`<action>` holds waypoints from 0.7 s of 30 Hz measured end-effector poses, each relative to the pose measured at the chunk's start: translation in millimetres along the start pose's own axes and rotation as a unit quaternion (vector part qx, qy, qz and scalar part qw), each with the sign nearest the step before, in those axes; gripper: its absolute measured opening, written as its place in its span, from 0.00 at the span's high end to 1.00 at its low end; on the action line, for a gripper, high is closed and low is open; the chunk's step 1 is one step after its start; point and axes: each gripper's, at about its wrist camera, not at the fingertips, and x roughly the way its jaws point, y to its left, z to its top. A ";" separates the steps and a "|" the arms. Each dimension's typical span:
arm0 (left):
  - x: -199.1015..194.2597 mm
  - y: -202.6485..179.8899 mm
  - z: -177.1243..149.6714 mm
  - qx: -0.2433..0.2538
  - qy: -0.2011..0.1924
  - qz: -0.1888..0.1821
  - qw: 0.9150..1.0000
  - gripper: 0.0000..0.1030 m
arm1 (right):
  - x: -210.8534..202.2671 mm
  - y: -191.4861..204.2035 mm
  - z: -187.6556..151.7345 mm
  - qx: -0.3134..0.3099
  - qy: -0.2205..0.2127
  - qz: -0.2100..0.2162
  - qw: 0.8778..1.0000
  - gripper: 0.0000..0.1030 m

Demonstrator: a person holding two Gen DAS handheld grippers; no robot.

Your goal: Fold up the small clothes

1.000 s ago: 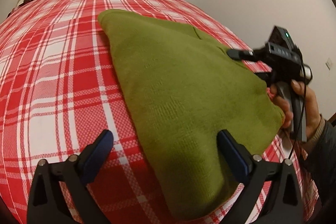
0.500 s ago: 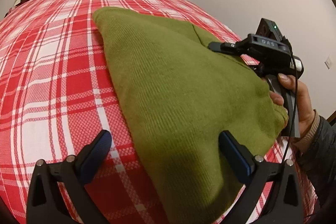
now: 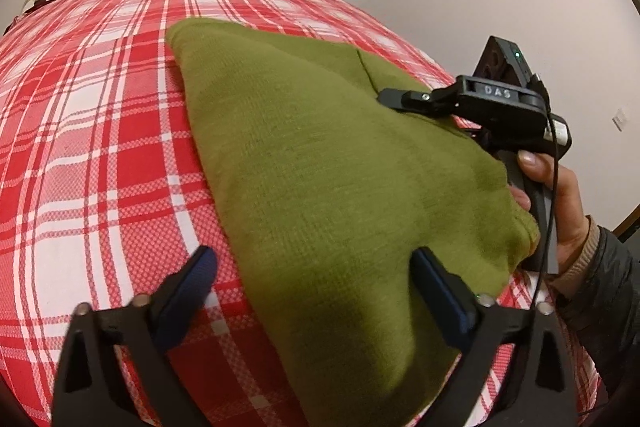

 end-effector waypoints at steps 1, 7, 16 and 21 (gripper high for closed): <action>-2.1 -1.3 -1.1 0.003 -0.005 -0.010 1.000 0.20 | -0.8 4.2 -2.0 -0.011 -0.003 -0.005 1.000 0.64; -0.2 -1.9 0.2 0.004 -0.003 -0.010 1.000 0.21 | 1.4 4.1 -5.6 -0.014 -0.006 0.008 1.000 0.65; 9.5 -13.5 2.1 0.038 0.024 0.006 0.999 0.12 | 6.5 5.5 -3.9 -0.012 -0.006 -0.003 1.000 0.65; 1.1 -9.7 -1.5 0.030 0.013 0.009 0.999 0.23 | 5.7 7.8 -7.8 -0.024 -0.009 -0.014 1.000 0.64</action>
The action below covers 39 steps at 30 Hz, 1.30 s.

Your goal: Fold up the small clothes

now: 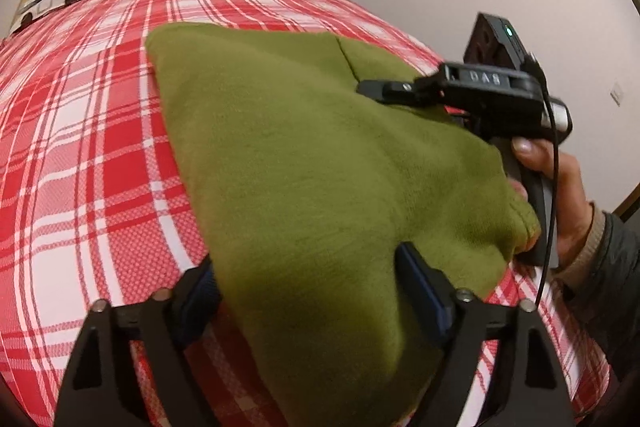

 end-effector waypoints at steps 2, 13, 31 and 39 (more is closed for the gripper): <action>-3.0 4.6 -1.0 -0.009 -0.007 -0.007 1.000 0.29 | -1.3 1.3 -2.1 -0.008 -0.003 0.001 1.000 0.64; -13.7 -2.7 -0.7 0.007 -0.027 0.011 1.000 0.54 | -6.9 5.5 -3.8 -0.030 -0.021 -0.008 0.999 0.66; -42.6 -2.6 -11.5 0.018 -0.023 0.017 0.999 0.63 | -14.7 38.0 -23.2 -0.004 -0.026 -0.033 0.999 0.69; -69.8 2.1 -25.7 0.013 -0.027 0.021 0.999 0.65 | -12.5 63.2 -46.7 -0.013 -0.021 -0.021 0.999 0.69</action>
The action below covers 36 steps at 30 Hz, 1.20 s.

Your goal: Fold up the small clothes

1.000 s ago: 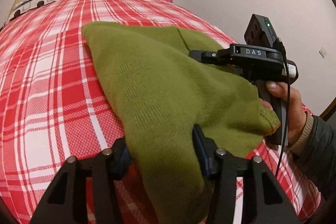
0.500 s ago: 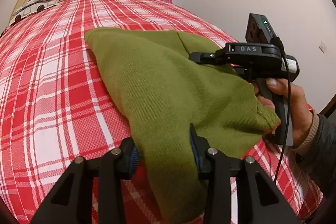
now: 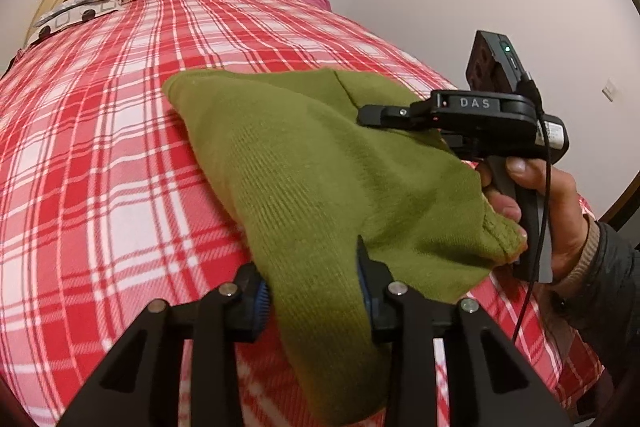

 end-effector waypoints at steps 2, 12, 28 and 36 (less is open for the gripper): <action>-7.6 2.8 -3.9 -0.002 -0.002 0.003 1.000 0.66 | 1.4 7.0 -5.0 -0.002 0.002 0.005 1.000 0.69; -44.6 22.7 -32.9 -0.023 -0.011 0.026 0.999 0.66 | 16.0 58.6 -33.2 -0.029 0.020 0.040 0.999 0.70; -106.0 67.2 -78.2 -0.072 -0.039 0.074 0.994 0.67 | 69.6 142.5 -71.5 -0.073 0.066 0.091 0.991 0.70; -135.2 96.3 -98.0 -0.103 -0.049 0.104 0.988 0.67 | 108.8 194.7 -90.0 -0.102 0.097 0.125 0.982 0.70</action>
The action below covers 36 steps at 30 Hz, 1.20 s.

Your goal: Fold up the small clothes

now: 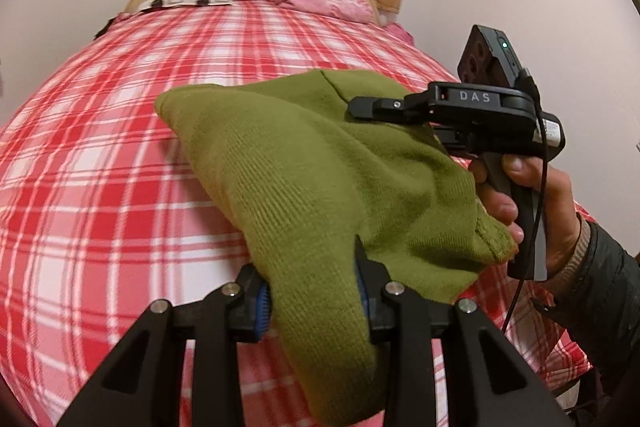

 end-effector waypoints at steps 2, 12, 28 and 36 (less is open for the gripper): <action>-5.2 7.7 -2.6 -0.005 -0.003 0.010 1.000 0.67 | 11.7 8.4 -1.0 -0.003 0.005 0.009 1.000 0.70; -28.9 39.8 -22.4 -0.032 -0.012 0.037 0.999 0.67 | 61.1 46.7 -7.8 -0.022 0.035 0.035 0.999 0.70; -62.2 84.2 -48.8 -0.070 -0.026 0.070 0.995 0.67 | 126.3 102.1 -26.5 -0.042 0.077 0.061 0.994 0.70; -65.6 106.9 -63.8 -0.081 -0.020 0.096 0.992 0.67 | 171.4 124.5 -29.5 -0.054 0.106 0.070 0.990 0.70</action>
